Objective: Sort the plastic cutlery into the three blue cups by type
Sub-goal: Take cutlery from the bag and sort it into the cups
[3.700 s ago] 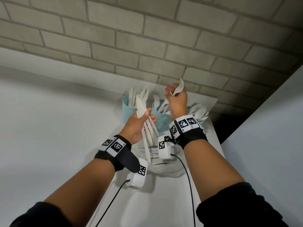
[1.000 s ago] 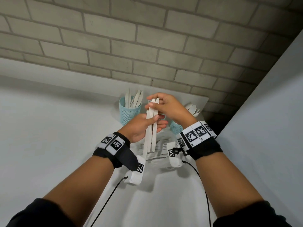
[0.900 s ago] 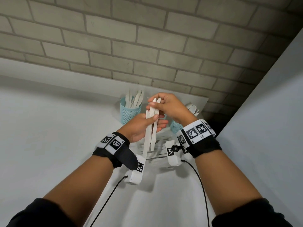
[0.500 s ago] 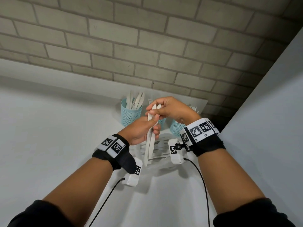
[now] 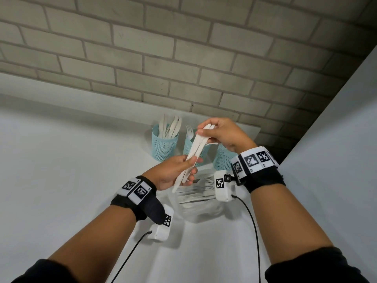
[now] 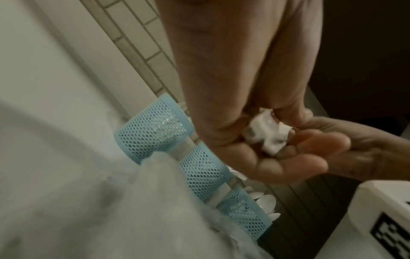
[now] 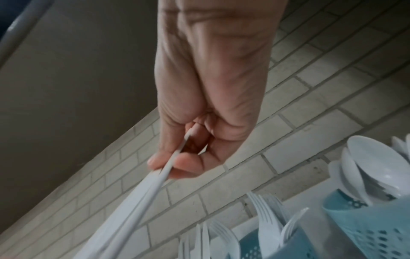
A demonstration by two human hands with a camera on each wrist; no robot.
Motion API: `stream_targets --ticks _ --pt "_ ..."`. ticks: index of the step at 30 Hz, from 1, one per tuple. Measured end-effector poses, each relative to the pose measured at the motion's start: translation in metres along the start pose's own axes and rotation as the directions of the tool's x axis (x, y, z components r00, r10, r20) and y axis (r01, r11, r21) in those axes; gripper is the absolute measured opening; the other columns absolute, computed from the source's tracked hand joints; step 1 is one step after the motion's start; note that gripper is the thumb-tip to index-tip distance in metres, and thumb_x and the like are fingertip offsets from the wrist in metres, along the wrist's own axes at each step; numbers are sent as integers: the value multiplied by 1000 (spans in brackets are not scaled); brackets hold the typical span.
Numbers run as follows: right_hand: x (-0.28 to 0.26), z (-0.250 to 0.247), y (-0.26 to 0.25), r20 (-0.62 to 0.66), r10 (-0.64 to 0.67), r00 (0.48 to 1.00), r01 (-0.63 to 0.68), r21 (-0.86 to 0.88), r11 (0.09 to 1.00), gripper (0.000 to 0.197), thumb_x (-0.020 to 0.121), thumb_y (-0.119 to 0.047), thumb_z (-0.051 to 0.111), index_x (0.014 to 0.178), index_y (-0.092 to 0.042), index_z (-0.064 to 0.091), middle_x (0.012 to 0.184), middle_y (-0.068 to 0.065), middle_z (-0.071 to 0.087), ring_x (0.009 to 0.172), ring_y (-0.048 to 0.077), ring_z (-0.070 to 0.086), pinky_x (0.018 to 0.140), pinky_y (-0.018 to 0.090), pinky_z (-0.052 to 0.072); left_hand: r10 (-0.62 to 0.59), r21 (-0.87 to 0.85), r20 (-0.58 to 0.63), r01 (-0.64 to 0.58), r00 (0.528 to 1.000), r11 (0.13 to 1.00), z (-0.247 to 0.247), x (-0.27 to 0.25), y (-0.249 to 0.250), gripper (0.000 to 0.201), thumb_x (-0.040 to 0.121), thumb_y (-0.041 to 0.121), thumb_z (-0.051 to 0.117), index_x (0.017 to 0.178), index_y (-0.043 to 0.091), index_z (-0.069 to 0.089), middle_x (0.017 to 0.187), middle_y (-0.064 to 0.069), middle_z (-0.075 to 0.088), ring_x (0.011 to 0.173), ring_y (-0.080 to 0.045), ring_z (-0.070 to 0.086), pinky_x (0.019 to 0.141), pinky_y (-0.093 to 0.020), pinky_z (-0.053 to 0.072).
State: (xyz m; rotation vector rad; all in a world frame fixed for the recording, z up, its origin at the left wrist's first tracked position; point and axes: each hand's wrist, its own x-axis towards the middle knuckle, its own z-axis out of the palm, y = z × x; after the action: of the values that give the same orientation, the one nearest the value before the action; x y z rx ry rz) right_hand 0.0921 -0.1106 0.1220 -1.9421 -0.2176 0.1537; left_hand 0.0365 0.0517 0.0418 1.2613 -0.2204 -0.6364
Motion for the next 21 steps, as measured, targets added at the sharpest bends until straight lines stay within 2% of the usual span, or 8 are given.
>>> stream_targets --ticks 3,6,11,13,15,18,20,21 --pt "6 -7 6 -153 31 988 -13 117 993 16 80 -4 68 76 -19 65 76 3 67 74 19 59 57 17 50 -1 8 -85 1 996 1000 -9 -3 -3 31 97 38 38 110 18 57 64 6 42 45 -2 40 44 -12 37" --pt "10 5 11 -190 48 981 -16 166 986 18 88 -5 60 78 -19 60 76 1 63 71 15 58 61 22 48 9 -45 -204 -18 979 999 -13 0 -4 38 96 45 35 98 16 58 58 7 34 40 -1 28 37 -9 23" --pt "11 34 15 -238 96 967 -11 337 941 16 91 -3 55 100 -14 48 86 8 62 67 13 67 66 31 56 -4 -13 -305 0 952 1000 -11 7 -8 44 92 54 39 86 14 57 56 6 36 40 -1 29 37 -9 24" --pt "11 40 19 -280 77 957 33 370 928 34 91 2 53 120 -10 39 88 12 63 61 10 69 64 27 58 -30 -87 -380 -3 925 996 -14 9 -8 49 91 57 37 88 12 57 59 3 41 39 -1 32 36 -8 26" --pt "11 47 21 -328 34 944 96 372 923 59 91 3 52 138 -17 23 96 15 63 61 11 70 63 23 58 -77 -190 -440 -9 895 982 -18 10 -7 53 93 58 34 89 10 58 60 1 46 37 -1 34 34 -8 27" --pt "11 61 21 -385 -2 923 196 466 863 86 90 2 55 146 -30 -2 101 17 64 70 18 71 73 31 59 -112 -224 -488 0 866 975 -21 12 -7 55 95 54 33 80 7 57 58 1 45 32 -1 32 31 -9 25" --pt "11 70 20 -336 81 938 155 620 769 78 91 2 54 144 -26 5 110 22 62 81 26 70 81 38 57 -104 -195 -521 0 847 981 -19 14 -7 54 96 53 33 73 8 53 56 2 40 30 -1 28 30 -11 21" --pt "10 74 17 -262 109 959 96 663 743 56 93 1 50 137 -17 22 108 22 62 89 32 68 82 41 55 -96 -176 -540 -1 836 984 -19 15 -7 53 96 52 33 71 9 52 55 3 39 30 -2 27 30 -12 20"
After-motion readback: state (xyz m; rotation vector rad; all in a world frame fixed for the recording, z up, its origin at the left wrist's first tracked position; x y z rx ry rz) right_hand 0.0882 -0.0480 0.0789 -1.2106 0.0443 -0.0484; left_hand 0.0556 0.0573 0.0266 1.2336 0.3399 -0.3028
